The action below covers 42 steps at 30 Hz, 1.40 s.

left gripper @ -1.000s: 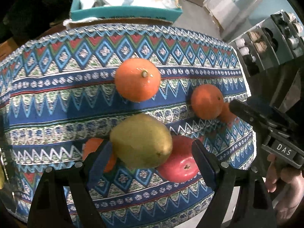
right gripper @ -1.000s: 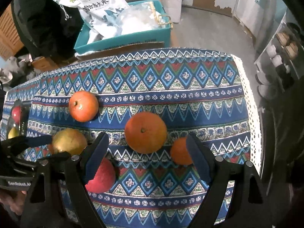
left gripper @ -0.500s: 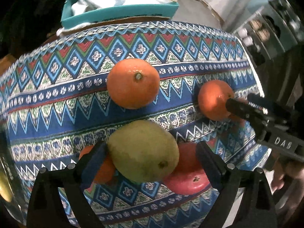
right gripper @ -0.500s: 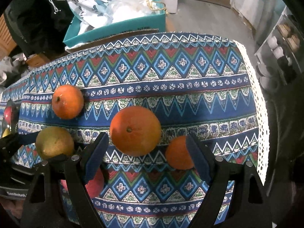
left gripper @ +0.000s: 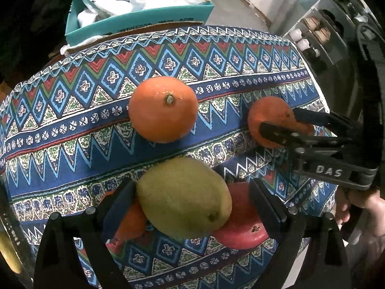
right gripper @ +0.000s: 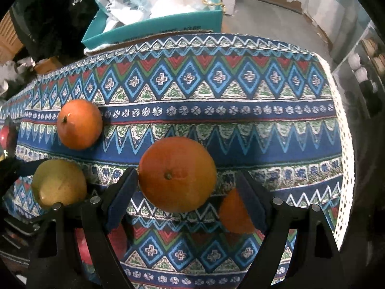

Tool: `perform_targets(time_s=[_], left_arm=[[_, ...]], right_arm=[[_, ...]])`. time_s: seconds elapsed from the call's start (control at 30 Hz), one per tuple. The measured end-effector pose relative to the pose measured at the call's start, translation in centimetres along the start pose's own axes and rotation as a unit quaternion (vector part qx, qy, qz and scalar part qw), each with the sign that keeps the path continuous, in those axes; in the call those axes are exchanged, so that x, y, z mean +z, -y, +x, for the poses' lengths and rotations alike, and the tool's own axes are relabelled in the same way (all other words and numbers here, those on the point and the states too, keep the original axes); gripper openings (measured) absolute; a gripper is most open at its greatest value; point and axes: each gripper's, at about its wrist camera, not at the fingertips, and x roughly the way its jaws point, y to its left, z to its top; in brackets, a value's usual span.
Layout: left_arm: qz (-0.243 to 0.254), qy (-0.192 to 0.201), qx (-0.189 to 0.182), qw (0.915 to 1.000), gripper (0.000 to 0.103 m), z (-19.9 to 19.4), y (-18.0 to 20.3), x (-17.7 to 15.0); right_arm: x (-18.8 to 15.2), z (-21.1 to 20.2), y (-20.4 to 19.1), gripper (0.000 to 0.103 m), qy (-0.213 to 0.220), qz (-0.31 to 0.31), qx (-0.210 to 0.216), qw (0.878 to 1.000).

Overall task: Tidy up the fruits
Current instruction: 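Move the left tool to the yellow-green pear while the right tool approaches the large orange, then grasp and lift the pear with the left tool while the right tool lifts the orange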

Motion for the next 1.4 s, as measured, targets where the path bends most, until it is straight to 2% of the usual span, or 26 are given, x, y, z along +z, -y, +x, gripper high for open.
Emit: perform_targets(time_s=[0.07,0.1,0.13,0.17,0.2,0.5,0.97,1.4], left_arm=[[0.003,0.001,-0.004,1.0000,0.095,0.0,-0.1,0.0],[0.005,0.002,-0.003,1.0000,0.091,0.0,-0.2,-0.1],[0.006,0.001,0.001,1.0000,0.080,-0.1,-0.2,-0.1],[0.010,-0.002,0.012,0.9999,0.079,0.0,-0.3,-0.3],[0.016,0.000,0.012,0.9998,0.078,0.0,-0.3,-0.5],[0.003,0.024,0.014,0.9996,0.078,-0.7,-0.4,-1.1],[-0.018,0.062,0.011,0.9979,0.078,-4.0,-1.4,-1.7],[-0.018,0.105,0.009,0.9943,0.078,-8.1,-1.5,-2.7]], right_arm=[[0.0,0.7,-0.5,0.083,-0.005,-0.009,-0.005,1.000],[0.0,1.0,-0.8,0.083,-0.009,-0.014,-0.008,1.000],[-0.1,1.4,-1.0,0.082,-0.014,-0.018,-0.011,1.000],[-0.1,2.0,-1.2,0.077,-0.020,-0.021,-0.011,1.000],[-0.1,2.3,-1.3,0.072,-0.023,-0.019,-0.005,1.000],[-0.7,2.3,-1.4,0.070,-0.009,0.003,-0.002,1.000],[-1.4,-2.5,-1.6,0.069,0.041,0.014,0.009,0.999],[-1.4,-7.6,-4.0,0.069,0.097,0.007,0.022,0.995]])
